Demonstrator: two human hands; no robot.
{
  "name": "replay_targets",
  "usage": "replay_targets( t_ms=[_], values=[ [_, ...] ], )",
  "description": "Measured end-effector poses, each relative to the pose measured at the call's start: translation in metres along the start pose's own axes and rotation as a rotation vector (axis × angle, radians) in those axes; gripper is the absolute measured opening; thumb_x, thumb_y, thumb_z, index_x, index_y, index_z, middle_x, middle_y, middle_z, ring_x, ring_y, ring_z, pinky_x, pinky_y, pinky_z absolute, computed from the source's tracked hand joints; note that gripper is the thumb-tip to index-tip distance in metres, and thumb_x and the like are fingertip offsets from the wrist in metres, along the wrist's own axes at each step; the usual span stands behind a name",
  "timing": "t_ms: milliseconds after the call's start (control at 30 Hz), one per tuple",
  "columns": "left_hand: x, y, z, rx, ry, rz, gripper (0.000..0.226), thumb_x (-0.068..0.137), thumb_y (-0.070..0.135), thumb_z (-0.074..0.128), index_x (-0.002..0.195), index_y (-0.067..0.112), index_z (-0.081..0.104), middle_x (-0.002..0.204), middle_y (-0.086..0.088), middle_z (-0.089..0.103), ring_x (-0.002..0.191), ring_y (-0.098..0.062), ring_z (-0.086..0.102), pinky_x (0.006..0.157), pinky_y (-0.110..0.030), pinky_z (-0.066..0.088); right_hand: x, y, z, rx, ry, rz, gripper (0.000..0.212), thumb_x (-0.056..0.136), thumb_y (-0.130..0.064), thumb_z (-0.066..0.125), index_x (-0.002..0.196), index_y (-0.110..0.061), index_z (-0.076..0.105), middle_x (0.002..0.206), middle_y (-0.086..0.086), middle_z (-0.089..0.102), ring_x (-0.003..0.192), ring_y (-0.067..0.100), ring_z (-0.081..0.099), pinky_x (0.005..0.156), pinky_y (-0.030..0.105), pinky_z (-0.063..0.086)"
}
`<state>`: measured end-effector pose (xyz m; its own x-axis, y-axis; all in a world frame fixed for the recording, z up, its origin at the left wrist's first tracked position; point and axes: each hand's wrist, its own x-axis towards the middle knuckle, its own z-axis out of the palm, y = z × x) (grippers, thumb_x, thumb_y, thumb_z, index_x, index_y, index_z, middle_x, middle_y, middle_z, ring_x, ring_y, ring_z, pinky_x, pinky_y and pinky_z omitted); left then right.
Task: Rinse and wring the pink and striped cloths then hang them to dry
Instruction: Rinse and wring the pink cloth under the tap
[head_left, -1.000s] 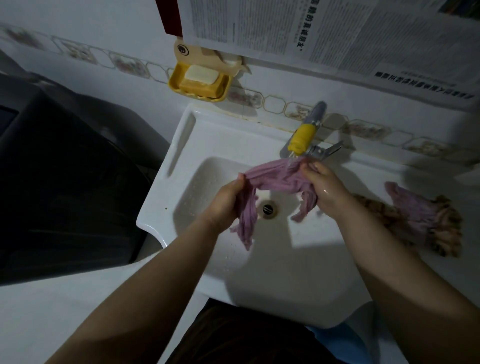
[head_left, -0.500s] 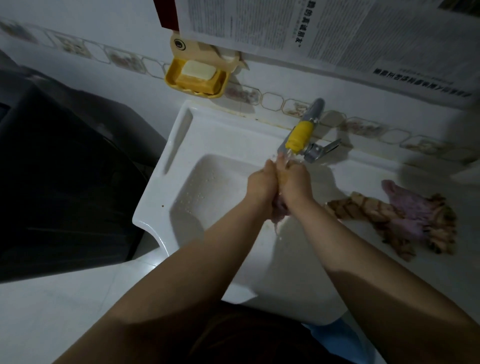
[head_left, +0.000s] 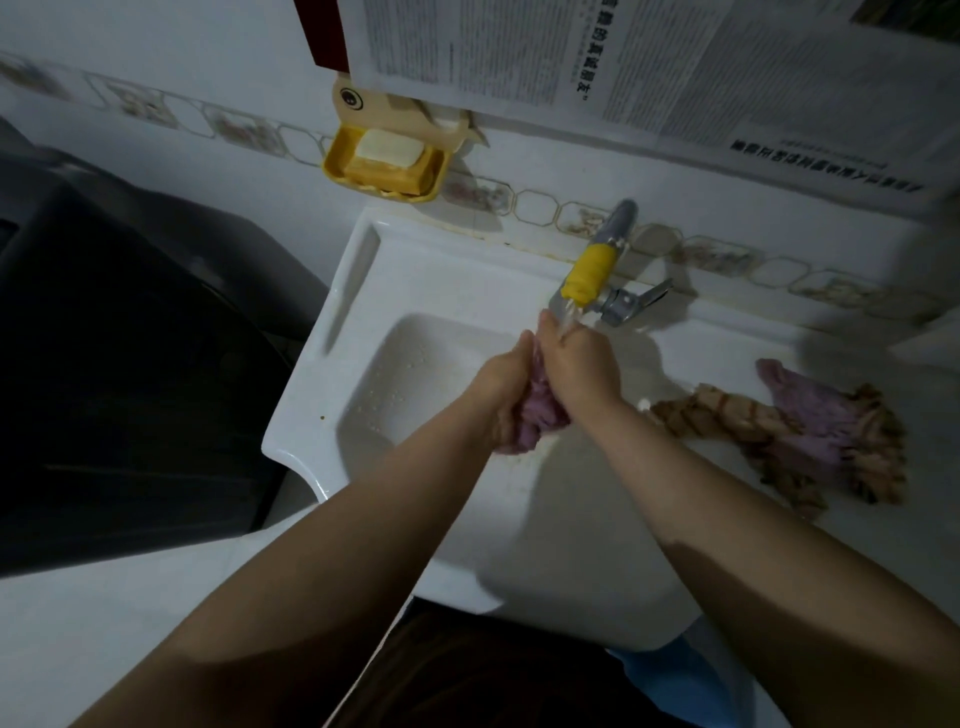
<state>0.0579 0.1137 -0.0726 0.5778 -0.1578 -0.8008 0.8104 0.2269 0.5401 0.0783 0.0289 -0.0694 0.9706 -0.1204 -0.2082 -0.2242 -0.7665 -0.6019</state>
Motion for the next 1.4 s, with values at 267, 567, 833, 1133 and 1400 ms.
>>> replay_targets(
  t_ms=[267,567,833,1133,1400],
  values=[
    [-0.002,-0.01,-0.059,0.197,-0.029,0.26,0.044,0.087,0.003,0.065,0.125,0.013,0.046,0.093,-0.014,0.061,0.053,-0.007,0.063,0.047,-0.02,0.05,0.02,0.021,-0.049,0.404,-0.188,0.054,0.003,0.093,-0.018,0.056,0.092,-0.017,0.059,0.066,-0.003,0.054,0.034,0.001,0.046,0.036,0.016,0.037],
    [0.005,-0.013,-0.069,0.427,0.207,0.45,0.036,0.101,0.03,0.044,0.069,0.014,0.051,0.055,-0.003,0.05,0.04,-0.014,0.041,0.038,-0.021,0.033,0.021,0.028,-0.05,0.049,-0.322,-0.001,0.022,0.097,-0.027,0.05,0.101,-0.011,0.065,0.088,0.002,0.064,0.08,0.018,0.058,0.062,0.022,0.04],
    [0.004,0.007,-0.005,-0.13,0.096,0.15,0.049,0.1,0.039,0.038,0.068,0.006,0.057,0.049,-0.012,0.053,0.048,-0.026,0.051,0.043,-0.022,0.043,-0.024,-0.014,0.003,0.266,-0.124,0.038,0.053,0.09,-0.055,0.049,0.057,-0.014,0.049,0.051,0.005,0.055,0.05,0.02,0.056,0.051,0.027,0.044],
    [0.005,0.011,0.013,-0.122,0.229,0.128,0.032,0.096,0.029,0.045,0.083,0.003,0.059,0.083,-0.02,0.061,0.084,-0.035,0.065,0.07,-0.038,0.052,-0.008,-0.013,0.009,0.303,0.019,0.112,0.039,0.096,-0.037,0.044,0.075,-0.011,0.064,0.078,0.016,0.066,0.077,0.029,0.062,0.067,0.034,0.046],
    [-0.003,0.013,0.011,-0.195,0.214,0.015,0.027,0.092,0.03,0.045,0.071,0.014,0.052,0.07,-0.012,0.055,0.057,-0.022,0.056,0.046,-0.021,0.046,-0.011,-0.013,0.015,0.314,0.015,0.133,0.036,0.092,-0.035,0.044,0.074,-0.009,0.061,0.083,0.021,0.066,0.082,0.033,0.062,0.073,0.039,0.049]
  ],
)
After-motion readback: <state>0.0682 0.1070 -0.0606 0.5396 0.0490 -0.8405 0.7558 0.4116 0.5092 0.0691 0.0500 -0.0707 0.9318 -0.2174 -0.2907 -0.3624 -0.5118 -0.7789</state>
